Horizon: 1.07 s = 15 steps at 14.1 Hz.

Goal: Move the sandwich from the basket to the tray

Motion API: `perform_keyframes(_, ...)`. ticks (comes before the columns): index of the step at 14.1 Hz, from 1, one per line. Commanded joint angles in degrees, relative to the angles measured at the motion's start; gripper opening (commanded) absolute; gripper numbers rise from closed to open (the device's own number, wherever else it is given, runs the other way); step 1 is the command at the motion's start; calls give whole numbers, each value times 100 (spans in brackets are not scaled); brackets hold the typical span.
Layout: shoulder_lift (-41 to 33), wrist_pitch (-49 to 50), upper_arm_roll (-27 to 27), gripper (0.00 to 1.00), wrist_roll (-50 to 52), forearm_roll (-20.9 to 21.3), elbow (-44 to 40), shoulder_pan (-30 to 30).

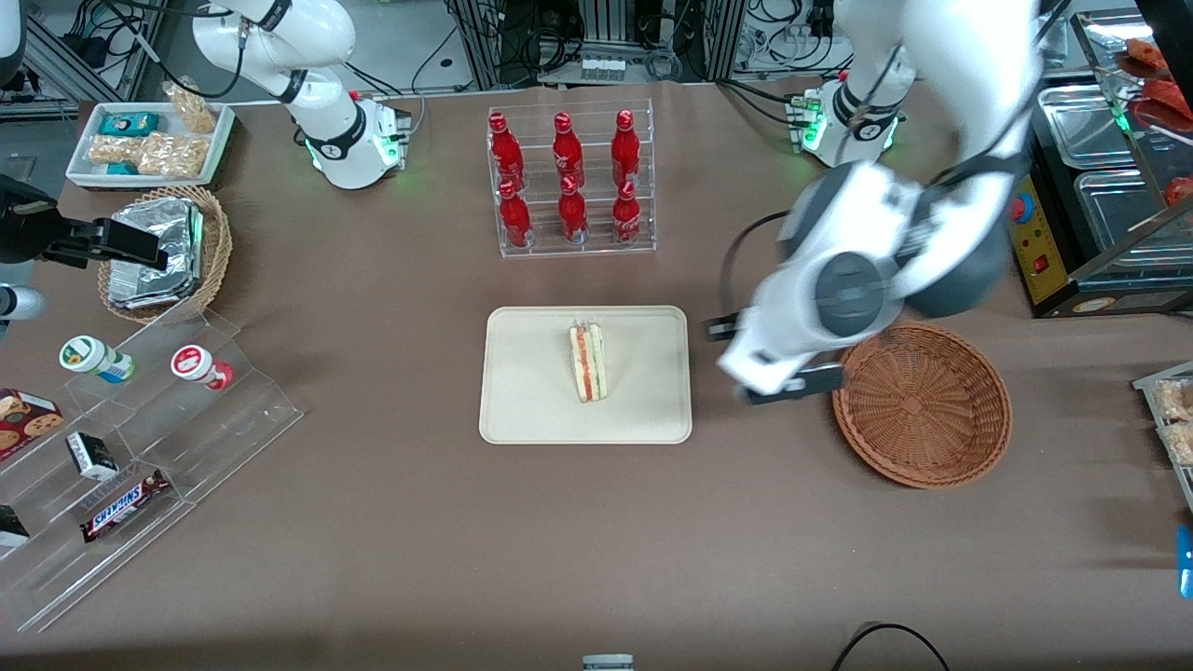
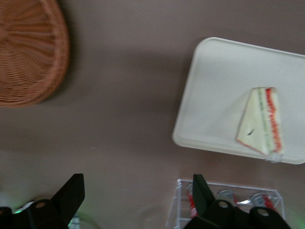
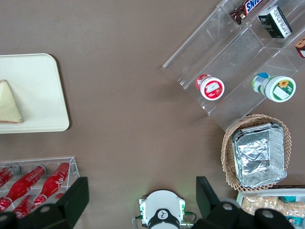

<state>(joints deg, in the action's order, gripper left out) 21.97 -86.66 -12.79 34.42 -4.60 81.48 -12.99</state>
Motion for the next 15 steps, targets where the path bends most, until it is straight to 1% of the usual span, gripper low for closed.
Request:
perform_keyframes(1, -1191, 17, -30, 100, -924, -111, 1263, 724)
perform_keyframes(3, -1589, 454, -13, 100, -1436, -42, 1415, 1156)
perform_keyframes(4, -1721, 744, -4, 100, -1586, 55, 1371, 1393)
perform_keyframes(5, -1853, 930, -4, 100, -1692, 256, 1319, 1543)
perform_keyframes(7, -1915, 1517, -4, 100, -1754, 555, 1013, 1562)
perform_keyframes(9, -1785, 1897, -4, 100, -1702, 609, 486, 1606)
perform_keyframes(10, -1592, 1942, -4, 100, -1675, 618, 248, 1589)
perform_keyframes(12, -1529, 1873, 5, 100, -1649, 566, 185, 1667)
perform_keyframes(15, -1528, 1715, 14, 100, -1490, 609, 132, 1694)
